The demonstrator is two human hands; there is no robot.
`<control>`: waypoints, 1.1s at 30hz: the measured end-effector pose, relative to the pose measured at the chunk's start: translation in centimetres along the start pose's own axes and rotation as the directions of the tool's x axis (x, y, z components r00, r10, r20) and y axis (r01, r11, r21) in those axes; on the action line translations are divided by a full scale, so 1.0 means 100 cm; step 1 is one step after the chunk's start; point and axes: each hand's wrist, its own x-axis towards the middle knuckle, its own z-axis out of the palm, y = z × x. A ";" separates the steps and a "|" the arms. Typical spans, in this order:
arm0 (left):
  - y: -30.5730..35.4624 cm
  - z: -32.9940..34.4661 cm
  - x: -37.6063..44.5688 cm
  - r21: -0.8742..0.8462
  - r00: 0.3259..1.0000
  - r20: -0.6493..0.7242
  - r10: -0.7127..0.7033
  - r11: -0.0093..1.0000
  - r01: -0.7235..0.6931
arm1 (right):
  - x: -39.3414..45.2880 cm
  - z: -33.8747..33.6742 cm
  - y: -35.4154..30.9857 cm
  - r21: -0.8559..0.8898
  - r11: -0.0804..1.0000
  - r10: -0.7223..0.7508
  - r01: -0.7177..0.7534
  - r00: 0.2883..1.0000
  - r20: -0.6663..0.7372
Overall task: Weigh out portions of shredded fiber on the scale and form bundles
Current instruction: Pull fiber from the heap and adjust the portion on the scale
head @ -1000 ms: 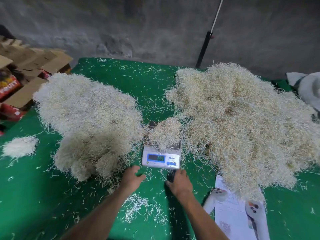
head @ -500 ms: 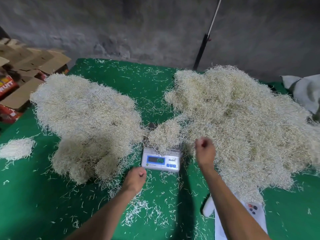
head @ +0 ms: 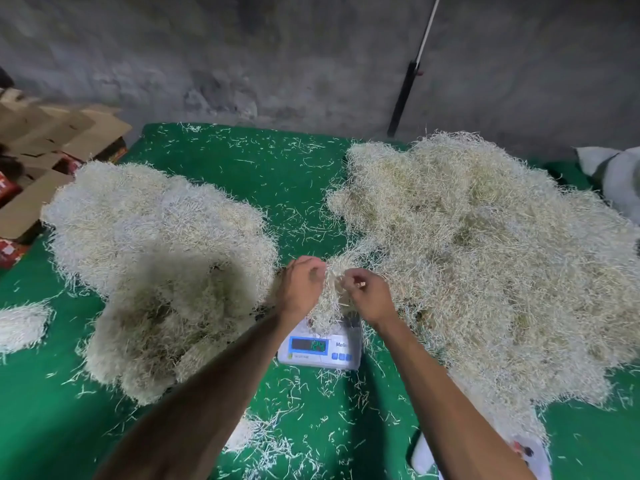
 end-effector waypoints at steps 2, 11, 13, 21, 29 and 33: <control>-0.001 0.001 0.009 -0.069 0.999 0.035 -0.008 0.998 0.010 | 0.009 0.013 -0.004 -0.231 0.973 -0.014 0.021 0.999 0.029; -0.011 0.016 0.030 0.058 0.973 0.219 0.071 0.995 -0.086 | 0.033 0.008 -0.016 -0.275 0.943 -0.204 0.187 0.978 -0.035; -0.014 0.020 0.033 0.030 0.990 0.141 0.028 0.999 -0.033 | 0.033 0.002 -0.021 -0.253 0.940 -0.239 0.228 0.971 -0.016; -0.009 0.013 0.046 -0.049 0.998 0.058 -0.018 0.999 0.021 | 0.022 -0.010 -0.042 0.085 0.984 -0.148 0.158 0.983 -0.111; 0.004 -0.002 0.053 -0.117 0.990 0.095 -0.106 0.986 0.117 | -0.003 -0.015 -0.068 0.189 0.959 -0.178 0.213 0.967 -0.184; 0.009 -0.008 0.053 -0.143 0.984 0.117 -0.138 0.978 0.154 | -0.014 -0.019 -0.071 0.277 0.937 -0.150 0.215 0.960 -0.238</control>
